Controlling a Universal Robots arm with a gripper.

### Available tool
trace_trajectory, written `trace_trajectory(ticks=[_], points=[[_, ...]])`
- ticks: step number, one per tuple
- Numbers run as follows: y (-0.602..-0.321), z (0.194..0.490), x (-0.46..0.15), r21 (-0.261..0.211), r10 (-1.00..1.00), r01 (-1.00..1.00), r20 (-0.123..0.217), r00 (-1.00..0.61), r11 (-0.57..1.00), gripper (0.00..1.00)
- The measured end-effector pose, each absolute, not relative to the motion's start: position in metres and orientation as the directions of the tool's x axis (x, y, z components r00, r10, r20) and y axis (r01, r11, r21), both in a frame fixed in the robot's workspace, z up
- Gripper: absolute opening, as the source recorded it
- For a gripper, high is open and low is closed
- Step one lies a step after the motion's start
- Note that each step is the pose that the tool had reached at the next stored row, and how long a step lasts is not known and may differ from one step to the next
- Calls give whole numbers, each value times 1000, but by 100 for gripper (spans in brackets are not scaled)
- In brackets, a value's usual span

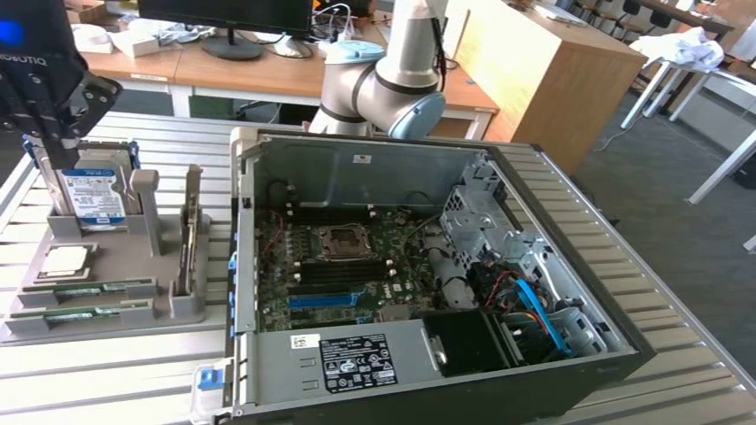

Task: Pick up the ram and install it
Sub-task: 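Reach for the ram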

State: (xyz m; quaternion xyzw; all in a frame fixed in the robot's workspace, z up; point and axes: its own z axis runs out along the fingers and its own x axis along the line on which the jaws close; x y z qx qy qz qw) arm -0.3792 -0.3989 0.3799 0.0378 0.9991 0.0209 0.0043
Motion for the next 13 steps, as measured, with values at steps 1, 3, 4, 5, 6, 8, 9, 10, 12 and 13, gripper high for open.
trace_trajectory(ticks=[1, 3, 4, 5, 6, 8, 9, 10, 12, 13], points=[[-399, 380, -379, 42, 76, 75, -7, -997, 996, 10], [-399, 380, -379, 42, 76, 75, -7, -997, 996, 10], [-399, 380, -379, 42, 76, 75, -7, -997, 996, 10], [-399, 380, -379, 42, 76, 75, -7, -997, 996, 10], [-399, 380, -379, 42, 76, 76, -7, -997, 996, 10], [-400, 380, -379, 42, 76, 75, -7, -997, 996, 10], [-400, 380, -379, 42, 76, 75, -7, -997, 996, 10], [-401, 380, -379, 42, 76, 75, -7, -997, 996, 10], [-402, 380, -379, 42, 76, 75, -7, -997, 996, 10], [-403, 380, -379, 42, 76, 75, -7, -997, 996, 10]])
